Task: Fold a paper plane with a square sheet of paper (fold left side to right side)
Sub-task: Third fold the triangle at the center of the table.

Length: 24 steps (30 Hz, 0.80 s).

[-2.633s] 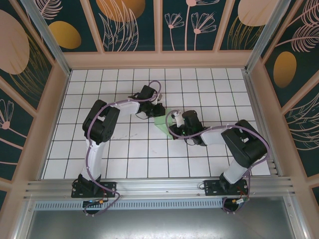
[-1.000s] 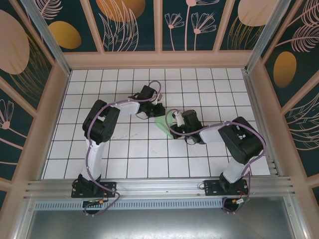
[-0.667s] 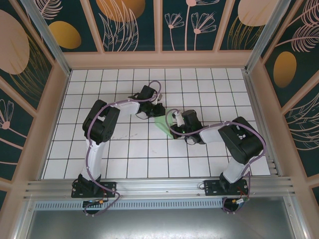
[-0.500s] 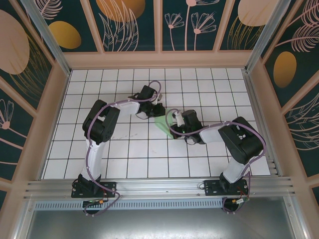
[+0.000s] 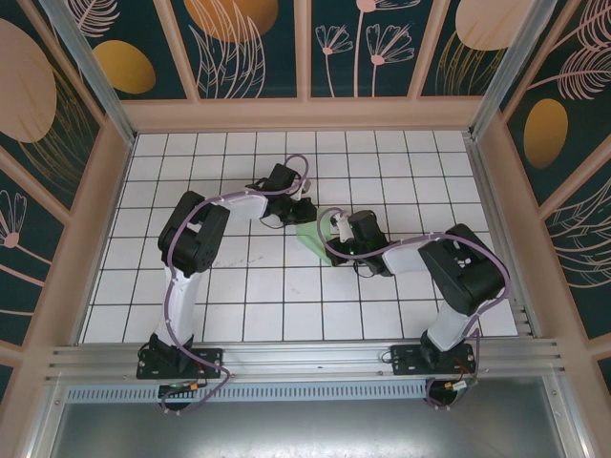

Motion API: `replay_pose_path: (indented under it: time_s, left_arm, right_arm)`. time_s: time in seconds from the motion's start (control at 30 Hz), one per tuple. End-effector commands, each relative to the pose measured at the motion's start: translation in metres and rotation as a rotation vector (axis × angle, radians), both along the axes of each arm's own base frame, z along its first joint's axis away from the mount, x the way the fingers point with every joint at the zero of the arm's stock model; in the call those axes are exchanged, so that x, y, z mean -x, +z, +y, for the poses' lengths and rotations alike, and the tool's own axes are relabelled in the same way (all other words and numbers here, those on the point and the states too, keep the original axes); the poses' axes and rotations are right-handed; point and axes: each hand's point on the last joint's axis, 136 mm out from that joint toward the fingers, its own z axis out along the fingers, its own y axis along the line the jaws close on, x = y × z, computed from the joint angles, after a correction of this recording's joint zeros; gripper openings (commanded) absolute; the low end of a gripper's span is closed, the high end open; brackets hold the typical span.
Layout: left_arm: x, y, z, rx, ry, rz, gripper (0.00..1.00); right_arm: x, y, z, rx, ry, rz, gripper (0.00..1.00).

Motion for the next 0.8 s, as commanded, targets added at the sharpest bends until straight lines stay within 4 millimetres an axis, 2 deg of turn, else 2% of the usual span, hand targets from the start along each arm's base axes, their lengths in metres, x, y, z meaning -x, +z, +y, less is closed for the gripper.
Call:
replay_pose_path:
  time_s: [0.0,0.77]
  left_arm:
    - [0.022,-0.054,0.018,-0.110,0.010,0.105,0.15]
    - [0.023,-0.055,0.018,-0.108,0.009,0.108,0.15]
  right_arm:
    - [-0.002,0.012,-0.003,-0.020,-0.019,-0.017,0.00]
    - [-0.001,-0.005,-0.007,0.024,-0.030,0.012,0.00]
